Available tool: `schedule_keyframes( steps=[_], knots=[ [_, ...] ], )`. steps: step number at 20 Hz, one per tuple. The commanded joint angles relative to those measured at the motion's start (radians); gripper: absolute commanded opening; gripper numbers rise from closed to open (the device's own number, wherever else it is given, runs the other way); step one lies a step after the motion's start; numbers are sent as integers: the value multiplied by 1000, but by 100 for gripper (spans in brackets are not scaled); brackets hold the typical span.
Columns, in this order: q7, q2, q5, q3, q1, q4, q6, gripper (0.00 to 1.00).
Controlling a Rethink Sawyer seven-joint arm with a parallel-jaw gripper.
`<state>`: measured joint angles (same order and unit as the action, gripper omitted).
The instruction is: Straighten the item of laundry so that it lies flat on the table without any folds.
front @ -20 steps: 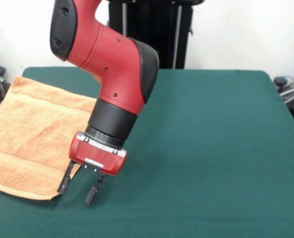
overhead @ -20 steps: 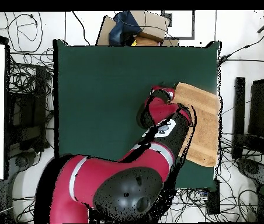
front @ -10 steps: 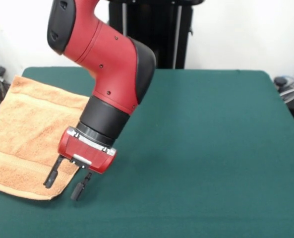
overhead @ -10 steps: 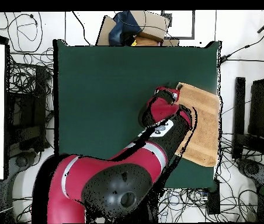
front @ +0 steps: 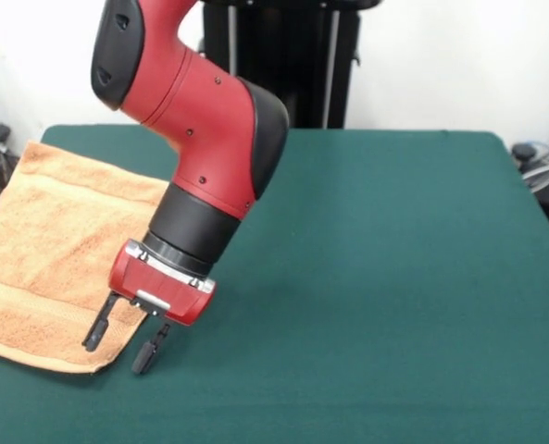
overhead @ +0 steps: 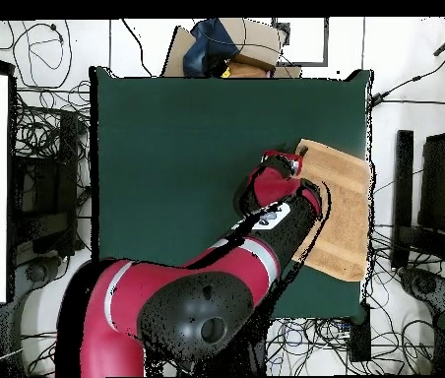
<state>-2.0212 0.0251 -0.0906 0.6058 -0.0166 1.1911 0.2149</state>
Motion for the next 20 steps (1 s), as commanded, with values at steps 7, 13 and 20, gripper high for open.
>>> schedule_keyframes(
  steps=[7, 13, 20],
  knots=[
    [-94, 44, 19, -84, -16, -28, -29, 100],
    [-99, 50, 39, -45, -3, -25, -18, 100],
    [-102, 53, 43, -37, -5, -25, -30, 100]
  ],
)
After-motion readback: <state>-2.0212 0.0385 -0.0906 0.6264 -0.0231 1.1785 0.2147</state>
